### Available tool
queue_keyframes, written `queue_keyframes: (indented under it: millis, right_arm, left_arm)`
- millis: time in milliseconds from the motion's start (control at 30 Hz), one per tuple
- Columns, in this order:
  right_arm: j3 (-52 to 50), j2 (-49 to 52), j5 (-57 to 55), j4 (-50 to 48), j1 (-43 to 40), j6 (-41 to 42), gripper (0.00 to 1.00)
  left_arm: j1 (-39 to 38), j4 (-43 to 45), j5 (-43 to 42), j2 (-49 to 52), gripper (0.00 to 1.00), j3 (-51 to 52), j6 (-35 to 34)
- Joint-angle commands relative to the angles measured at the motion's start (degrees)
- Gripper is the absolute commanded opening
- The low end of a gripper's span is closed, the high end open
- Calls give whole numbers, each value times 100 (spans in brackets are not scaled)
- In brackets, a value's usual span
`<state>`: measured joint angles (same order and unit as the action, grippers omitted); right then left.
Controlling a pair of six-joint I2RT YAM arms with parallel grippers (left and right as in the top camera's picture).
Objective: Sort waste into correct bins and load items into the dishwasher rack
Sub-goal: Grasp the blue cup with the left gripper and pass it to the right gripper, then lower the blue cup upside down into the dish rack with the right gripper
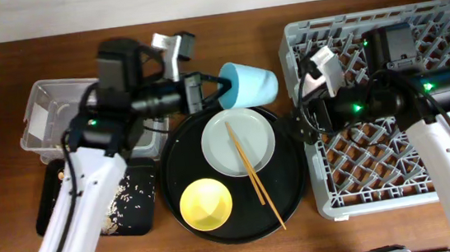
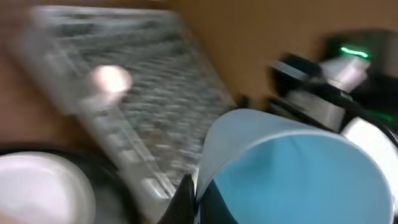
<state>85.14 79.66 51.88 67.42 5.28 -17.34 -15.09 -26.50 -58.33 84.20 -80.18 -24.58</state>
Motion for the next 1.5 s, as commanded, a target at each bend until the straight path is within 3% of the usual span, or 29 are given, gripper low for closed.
queue_keyframes:
  millis: [0, 267, 333, 400, 500, 567, 600, 700, 900, 967, 1000, 1067, 1467]
  right_arm:
    - [9, -66, 2111, -291, -11, -925, 100]
    - [2, -63, 2852, -804, 0, -920, 94]
    - [-2, -55, 2844, -741, 31, -922, 85]
    - [-9, -55, 2782, -743, 42, -922, 69]
    - [-9, -55, 2474, -787, 26, -920, 58]
    - [-9, -55, 2074, -778, 26, -901, 57]
    - [-9, -55, 1690, -785, 26, -708, 57]
    - [-9, -55, 608, -778, -35, -92, 56]
    - [-7, -55, -2146, -538, -671, 1561, 52]
    - [-9, -55, -2857, -391, -887, 1880, 50]
    - [-9, -55, -3115, -326, -944, 1971, 49]
    - [-9, -55, -3641, -203, -949, 2210, 48]
    - [-481, 726, -4054, -13, -942, 2385, 47]
  left_arm:
    - [96, 55, -1757, 63, 0, 0, 107]
    - [-240, 269, -1700, 63, 0, 0, 107]
    - [-249, 293, -1615, 63, 0, 0, 107]
    - [-249, 293, -1582, 63, 0, 0, 107]
    - [-249, 291, -1567, 63, 1, 0, 107]
    - [-249, 291, -1335, 63, 18, 0, 109]
    - [-240, 291, -1069, 63, 34, 0, 109]
    - [-87, 208, -35, 63, 58, 0, 107]
    - [619, -997, 2610, 63, 77, 0, 107]
    - [702, -1362, 3589, 63, 87, 0, 107]
    - [702, -1462, 3943, 63, 96, 0, 107]
    - [702, -1641, 4448, 63, 99, 0, 107]
    - [702, -1668, 4485, 63, 99, 0, 107]
